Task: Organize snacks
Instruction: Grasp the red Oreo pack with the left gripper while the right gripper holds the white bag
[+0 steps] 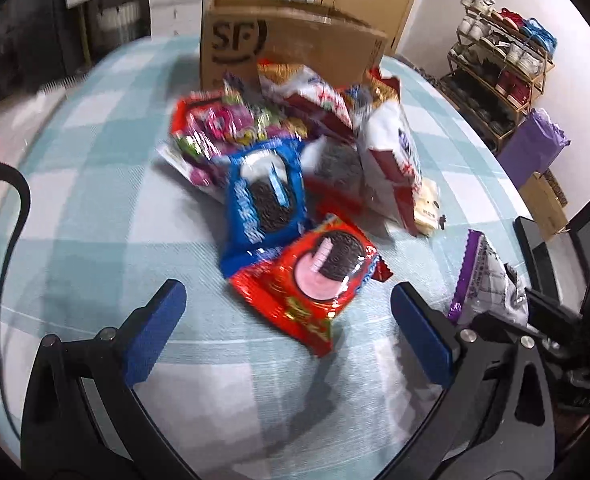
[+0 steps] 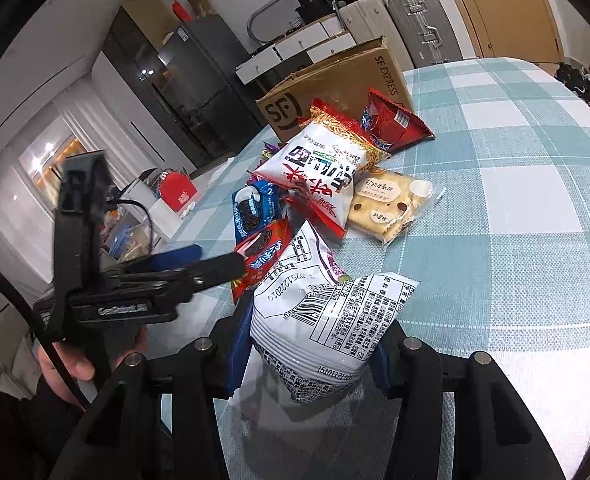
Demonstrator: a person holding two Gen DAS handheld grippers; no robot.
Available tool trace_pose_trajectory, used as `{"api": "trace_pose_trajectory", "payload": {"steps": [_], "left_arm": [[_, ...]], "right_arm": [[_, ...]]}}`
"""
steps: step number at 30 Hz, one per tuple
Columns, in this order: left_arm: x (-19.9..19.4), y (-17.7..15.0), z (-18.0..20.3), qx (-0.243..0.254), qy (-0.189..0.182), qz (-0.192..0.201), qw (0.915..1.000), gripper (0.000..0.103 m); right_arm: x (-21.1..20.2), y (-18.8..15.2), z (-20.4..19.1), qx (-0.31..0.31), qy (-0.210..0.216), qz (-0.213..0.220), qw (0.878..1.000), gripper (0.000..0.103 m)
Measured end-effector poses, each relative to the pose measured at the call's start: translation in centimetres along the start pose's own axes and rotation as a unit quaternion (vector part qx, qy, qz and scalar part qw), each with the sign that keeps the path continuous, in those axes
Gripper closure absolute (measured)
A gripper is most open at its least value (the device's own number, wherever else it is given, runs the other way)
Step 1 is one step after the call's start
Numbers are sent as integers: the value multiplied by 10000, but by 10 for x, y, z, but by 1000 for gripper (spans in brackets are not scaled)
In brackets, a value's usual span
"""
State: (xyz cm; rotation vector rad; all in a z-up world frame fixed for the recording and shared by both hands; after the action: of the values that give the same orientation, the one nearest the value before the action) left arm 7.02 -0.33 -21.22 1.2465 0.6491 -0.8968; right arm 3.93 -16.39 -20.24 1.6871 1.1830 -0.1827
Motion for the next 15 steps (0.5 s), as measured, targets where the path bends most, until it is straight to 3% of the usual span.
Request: {"api": "trace_pose_trajectory", "payload": {"steps": [4,8,12,15], "left_arm": [[15,4,3,-238,-152,-218,9994,3],[29,8,9,-232,22,-275,9994,5],[35,11,18,-40,183,-262,9995,27],[37,15,21,-69,113,-287,9995,36]], "right_arm": [[-4,-4,1,29,94,68,9999,53],[-6,-9,4,82,182,122,9997,53],[-9,-14,5,121,265,156,9995,53],[-10,-17,4,117,343,176,9992,53]]}}
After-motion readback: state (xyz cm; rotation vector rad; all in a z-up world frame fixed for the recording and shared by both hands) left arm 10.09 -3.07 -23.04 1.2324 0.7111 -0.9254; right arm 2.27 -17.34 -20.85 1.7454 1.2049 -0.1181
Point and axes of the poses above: each gripper's, at about its wrist camera, not at the fingertips, and x roughly the way its jaws point, z to its right, y to its top, the point moved 6 cm from there along x, roughly the way its jaws point, and after that the axes turned 4 degrees about -x, right-handed, at the moved point
